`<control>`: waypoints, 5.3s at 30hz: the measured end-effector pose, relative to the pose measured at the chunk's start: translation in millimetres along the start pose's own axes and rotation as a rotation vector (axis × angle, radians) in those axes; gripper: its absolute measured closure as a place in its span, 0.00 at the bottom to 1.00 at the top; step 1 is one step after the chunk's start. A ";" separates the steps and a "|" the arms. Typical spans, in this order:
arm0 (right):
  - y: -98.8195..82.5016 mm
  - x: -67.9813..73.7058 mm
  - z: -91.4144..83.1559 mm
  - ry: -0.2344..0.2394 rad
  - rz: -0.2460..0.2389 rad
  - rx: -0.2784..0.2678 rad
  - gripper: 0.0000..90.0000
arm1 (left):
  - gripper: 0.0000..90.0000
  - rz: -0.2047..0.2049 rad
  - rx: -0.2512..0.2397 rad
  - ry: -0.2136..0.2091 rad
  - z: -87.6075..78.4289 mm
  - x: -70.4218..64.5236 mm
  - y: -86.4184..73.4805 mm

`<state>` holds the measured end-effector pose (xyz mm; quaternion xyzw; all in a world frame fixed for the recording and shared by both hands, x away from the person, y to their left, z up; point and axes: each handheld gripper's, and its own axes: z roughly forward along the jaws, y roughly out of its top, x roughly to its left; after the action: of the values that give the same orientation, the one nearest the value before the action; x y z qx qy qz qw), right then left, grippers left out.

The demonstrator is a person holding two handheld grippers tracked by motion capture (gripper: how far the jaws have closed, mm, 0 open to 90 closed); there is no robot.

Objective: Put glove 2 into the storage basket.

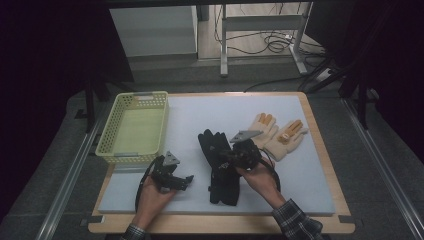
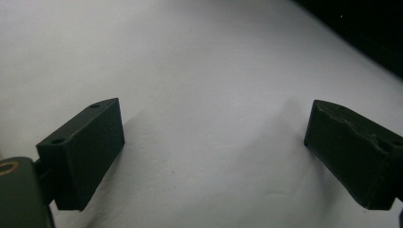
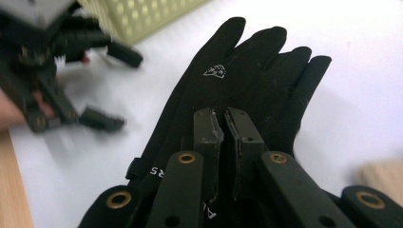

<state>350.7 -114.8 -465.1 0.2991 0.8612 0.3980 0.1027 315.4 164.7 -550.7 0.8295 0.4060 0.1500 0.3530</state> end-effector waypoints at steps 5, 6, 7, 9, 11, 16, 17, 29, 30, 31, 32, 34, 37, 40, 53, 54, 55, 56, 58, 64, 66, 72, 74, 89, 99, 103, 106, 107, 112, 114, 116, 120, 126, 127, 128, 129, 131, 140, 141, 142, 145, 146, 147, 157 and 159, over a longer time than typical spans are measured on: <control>-17.1 -0.5 -1.6 -0.004 -0.028 0.015 0.81 | 0.07 -0.006 0.001 -0.001 0.0 -0.4 -0.1; -16.1 -2.1 -3.3 -0.004 -0.030 0.011 0.80 | 0.07 -0.005 0.001 -0.001 0.0 -0.3 -0.1; -12.5 -5.7 -5.5 -0.001 -0.038 0.006 0.80 | 0.07 -0.001 0.001 0.000 0.0 0.0 0.0; -5.3 -10.1 -6.3 -0.008 -0.060 0.006 0.80 | 0.07 0.001 0.002 -0.001 -0.1 0.2 0.0; 0.6 -13.4 -1.1 0.003 -0.085 0.026 0.79 | 0.07 0.000 0.002 -0.001 -0.1 0.2 0.0; 1.9 -13.9 24.5 0.037 -0.134 0.089 0.68 | 0.07 0.000 0.002 -0.001 -0.2 0.1 0.0; 0.6 -13.4 29.4 0.042 -0.147 0.105 0.64 | 0.07 0.002 0.003 -0.001 -0.3 0.2 0.0; -14.6 -17.5 48.3 0.121 -0.243 0.216 0.83 | 0.07 0.002 0.005 -0.001 -0.2 0.0 0.0; -14.5 -17.3 49.4 0.127 -0.237 0.221 0.87 | 0.07 0.002 0.005 -0.001 -0.2 0.0 0.0; -14.4 -17.2 49.7 0.128 -0.228 0.221 0.90 | 0.07 0.001 0.004 0.000 -0.1 -0.1 0.0; -14.2 -17.1 49.6 0.127 -0.213 0.223 0.91 | 0.07 0.001 0.004 0.000 -0.1 -0.1 0.0; -13.9 -16.6 48.4 0.120 -0.185 0.218 0.93 | 0.07 0.001 0.004 -0.001 -0.1 0.0 0.0; -13.5 -15.6 43.2 0.105 -0.148 0.183 0.94 | 0.07 -0.001 0.004 -0.001 -0.1 -0.1 0.0; -10.2 -14.1 30.3 0.075 -0.080 0.129 0.94 | 0.07 -0.001 0.005 -0.001 -0.2 0.0 -0.1; -14.9 19.8 -2.1 -0.128 0.091 0.047 0.94 | 0.07 -0.001 0.002 -0.001 -0.2 -0.1 0.0; -16.8 23.5 -1.5 -0.146 0.104 0.038 0.93 | 0.07 -0.003 0.002 -0.001 -0.1 -0.2 -0.1; -18.5 25.4 -0.3 -0.154 0.107 0.038 0.93 | 0.07 -0.006 0.000 -0.001 0.0 -0.4 -0.1; -20.4 26.8 2.6 -0.154 0.107 0.031 0.92 | 0.07 -0.004 0.001 0.000 -0.1 -0.4 -0.1; -24.2 25.7 7.7 -0.141 0.097 0.017 0.89 | 0.07 -0.002 0.002 -0.001 -0.2 -0.2 -0.1; -27.4 12.9 0.5 -0.059 0.083 0.025 0.75 | 0.07 -0.001 0.003 -0.002 -0.2 -0.1 0.0; -29.0 12.0 -6.2 -0.015 0.051 0.028 0.76 | 0.07 -0.007 0.001 -0.001 0.0 -0.5 -0.1; -40.3 20.2 -19.5 0.112 0.027 0.053 0.78 | 0.07 -0.007 0.000 -0.002 0.0 -0.6 -0.2; -44.2 29.5 -18.7 0.155 0.007 0.074 0.78 | 0.07 -0.002 0.002 -0.001 -0.1 -0.2 -0.1; -64.2 60.0 6.5 0.111 -0.192 0.172 0.97 | 0.07 0.002 0.005 -0.001 -0.3 -0.1 -0.1; -54.1 55.9 2.7 0.150 -0.145 0.143 0.98 | 0.07 -0.002 0.005 -0.002 -0.3 -0.2 -0.1; -47.9 57.0 10.5 0.151 -0.163 0.127 0.78 | 0.07 -0.002 0.005 -0.002 -0.3 -0.2 -0.1; -46.4 58.6 21.8 0.148 -0.201 0.150 0.75 | 0.07 0.001 0.005 -0.002 -0.3 -0.1 -0.1; -46.9 59.3 24.2 0.137 -0.215 0.161 0.81 | 0.07 0.000 0.005 -0.001 -0.3 -0.1 -0.1; -48.5 58.4 25.9 0.109 -0.227 0.166 0.93 | 0.07 0.000 0.005 -0.002 -0.3 -0.1 -0.1; -47.2 58.3 23.1 0.110 -0.211 0.153 0.94 | 0.07 0.001 0.005 -0.002 -0.3 0.0 -0.1; -44.0 57.7 19.5 0.122 -0.193 0.134 0.94 | 0.07 0.000 0.004 -0.001 -0.2 -0.1 -0.1; -32.8 58.7 15.5 0.137 -0.156 0.094 0.94 | 0.07 0.004 0.008 -0.001 -0.5 0.2 0.0; -32.9 61.5 34.6 0.152 -0.131 0.112 0.84 | 0.07 0.001 0.005 -0.002 -0.3 0.0 -0.1; -33.1 60.0 36.1 0.154 -0.119 0.109 0.80 | 0.07 0.001 0.004 -0.001 -0.3 -0.1 -0.1; -32.5 58.0 35.1 0.153 -0.111 0.101 0.78 | 0.07 -0.001 0.003 -0.001 -0.2 -0.2 -0.1; -31.3 55.4 32.3 0.155 -0.103 0.092 0.77 | 0.07 -0.003 0.001 0.000 -0.1 -0.3 -0.1; -28.6 49.9 24.5 0.151 -0.083 0.075 0.76 | 0.07 0.000 0.004 -0.001 -0.2 0.0 -0.1; -43.2 10.3 -11.4 0.052 -0.023 0.055 0.88 | 0.07 0.001 0.005 -0.002 -0.3 0.1 0.0; -48.1 5.7 -15.0 0.038 -0.013 0.054 0.89 | 0.07 0.004 0.006 -0.002 -0.4 0.3 0.0; -51.1 3.1 -17.0 0.031 -0.006 0.055 0.90 | 0.07 0.003 0.006 -0.002 -0.4 0.3 0.0; -63.9 -5.7 -23.2 0.017 0.020 0.060 0.92 | 0.07 0.003 0.006 -0.002 -0.4 0.4 0.0; -67.8 -7.1 -24.3 0.016 0.029 0.064 0.92 | 0.07 0.003 0.006 -0.003 -0.4 0.5 0.0; -71.9 -8.6 -24.9 0.019 0.032 0.067 0.92 | 0.07 0.002 0.006 -0.003 -0.4 0.5 0.1; -97.8 -0.5 -17.0 0.075 0.030 0.085 0.92 | 0.05 -0.005 0.016 0.002 -3.4 0.5 -1.8; -97.8 0.6 -16.1 0.084 0.026 0.082 0.93 | 0.05 -0.007 0.019 0.002 -6.0 2.5 -4.4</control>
<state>301.2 -173.8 -527.5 0.2970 0.8764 0.3758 0.0491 311.2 171.2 -549.7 0.8311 0.4108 0.1458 0.3454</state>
